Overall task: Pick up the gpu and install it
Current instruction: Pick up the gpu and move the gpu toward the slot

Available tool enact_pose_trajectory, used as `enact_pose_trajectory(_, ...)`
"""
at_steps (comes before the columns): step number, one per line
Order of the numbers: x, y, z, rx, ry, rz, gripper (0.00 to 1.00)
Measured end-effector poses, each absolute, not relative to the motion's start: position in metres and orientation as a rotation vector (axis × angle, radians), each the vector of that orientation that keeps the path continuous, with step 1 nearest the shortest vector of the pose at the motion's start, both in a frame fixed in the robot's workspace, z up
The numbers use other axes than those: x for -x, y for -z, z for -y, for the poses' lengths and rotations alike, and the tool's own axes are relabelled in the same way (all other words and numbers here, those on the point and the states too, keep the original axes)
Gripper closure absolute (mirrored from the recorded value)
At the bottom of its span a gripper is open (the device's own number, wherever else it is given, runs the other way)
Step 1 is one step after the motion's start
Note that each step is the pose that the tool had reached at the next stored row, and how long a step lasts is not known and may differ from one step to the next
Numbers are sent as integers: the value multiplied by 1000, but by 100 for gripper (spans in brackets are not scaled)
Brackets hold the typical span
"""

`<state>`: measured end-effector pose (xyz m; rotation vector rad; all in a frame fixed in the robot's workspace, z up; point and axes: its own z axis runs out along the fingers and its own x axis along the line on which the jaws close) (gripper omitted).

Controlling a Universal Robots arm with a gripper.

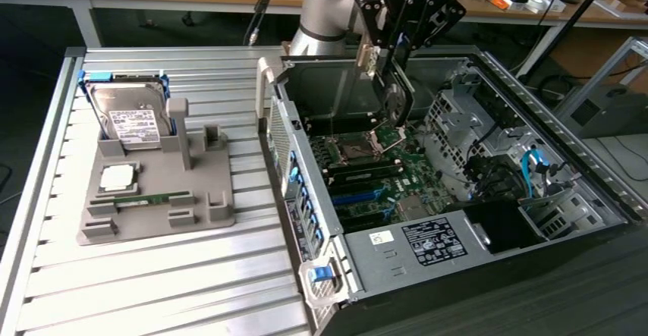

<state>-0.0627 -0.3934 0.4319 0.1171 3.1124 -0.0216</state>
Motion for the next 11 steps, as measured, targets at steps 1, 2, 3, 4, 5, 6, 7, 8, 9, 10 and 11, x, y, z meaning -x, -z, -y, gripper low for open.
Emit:
enact_pose_trajectory(1,62,-431,393,-117,22,-3112,73)
enact_pose_trajectory(2,61,-430,393,-117,23,-3112,73)
enact_pose_trajectory(3,59,-429,393,-117,25,-3112,73)
enact_pose_trajectory(4,57,-428,393,-117,26,-3112,73)
enact_pose_trajectory(5,56,-428,393,-117,27,-3112,73)
enact_pose_trajectory(6,55,-427,393,-117,28,-3112,73)
enact_pose_trajectory(7,54,-427,393,-117,29,-3112,73)
enact_pose_trajectory(8,53,-426,393,-117,30,-3112,73)
enact_pose_trajectory(9,52,-426,393,-117,31,-3112,73)
enact_pose_trajectory(10,52,-425,393,-117,32,-3112,73)
enact_pose_trajectory(11,51,-425,393,-117,33,-3112,73)
